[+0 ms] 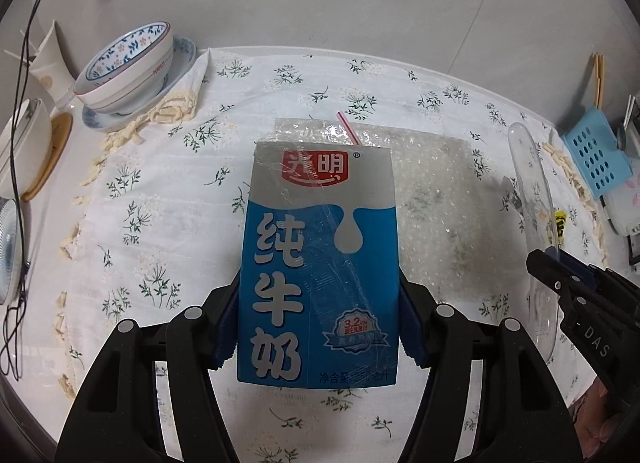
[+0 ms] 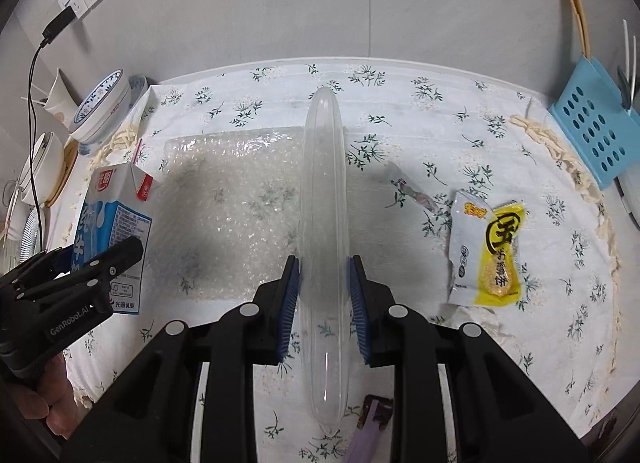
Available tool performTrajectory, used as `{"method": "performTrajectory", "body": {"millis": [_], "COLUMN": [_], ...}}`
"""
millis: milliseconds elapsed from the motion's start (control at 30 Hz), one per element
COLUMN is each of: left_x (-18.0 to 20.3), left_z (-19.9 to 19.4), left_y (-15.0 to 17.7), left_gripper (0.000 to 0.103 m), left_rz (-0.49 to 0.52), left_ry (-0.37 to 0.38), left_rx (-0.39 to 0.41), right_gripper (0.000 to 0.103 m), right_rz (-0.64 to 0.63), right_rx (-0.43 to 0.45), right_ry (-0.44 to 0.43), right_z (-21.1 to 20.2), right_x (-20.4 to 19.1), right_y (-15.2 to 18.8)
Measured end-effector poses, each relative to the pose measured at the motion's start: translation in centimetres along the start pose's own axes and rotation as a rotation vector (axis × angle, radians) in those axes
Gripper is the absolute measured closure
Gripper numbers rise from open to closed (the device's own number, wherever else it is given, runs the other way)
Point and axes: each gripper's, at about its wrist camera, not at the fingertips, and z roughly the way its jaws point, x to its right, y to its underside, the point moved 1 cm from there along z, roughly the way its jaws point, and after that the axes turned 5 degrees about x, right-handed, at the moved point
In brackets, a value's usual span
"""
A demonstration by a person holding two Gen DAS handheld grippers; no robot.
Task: Collect trash
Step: 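Carry the milk carton and plastic tube down toward the black trash bin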
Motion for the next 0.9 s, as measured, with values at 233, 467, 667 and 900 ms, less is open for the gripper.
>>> {"method": "performTrajectory", "body": {"millis": [233,467,667,900], "left_x": [0.5,0.7,1.0,1.4], "left_z": [-1.8,-3.3,-4.8,-6.2], "left_y": [1.2,2.0,2.9,3.9], "left_gripper": [0.041,0.041,0.041,0.041], "left_rz": [0.008,0.006,0.008,0.02], "left_ry": [0.013,0.024,0.036,0.04], "left_rx": [0.017,0.027,0.041,0.052], "right_gripper": [0.079,0.079,0.079,0.079], "right_rz": [0.008,0.01,0.01,0.016], "right_rx": [0.016,0.039,0.058,0.064], "right_ry": [0.004,-0.006,-0.016,-0.026], "right_z": [-2.0,-3.8,-5.5,-6.9], "right_x": [0.5,0.3,0.2,0.1], "right_y": [1.3,2.4,3.2,4.7]}}
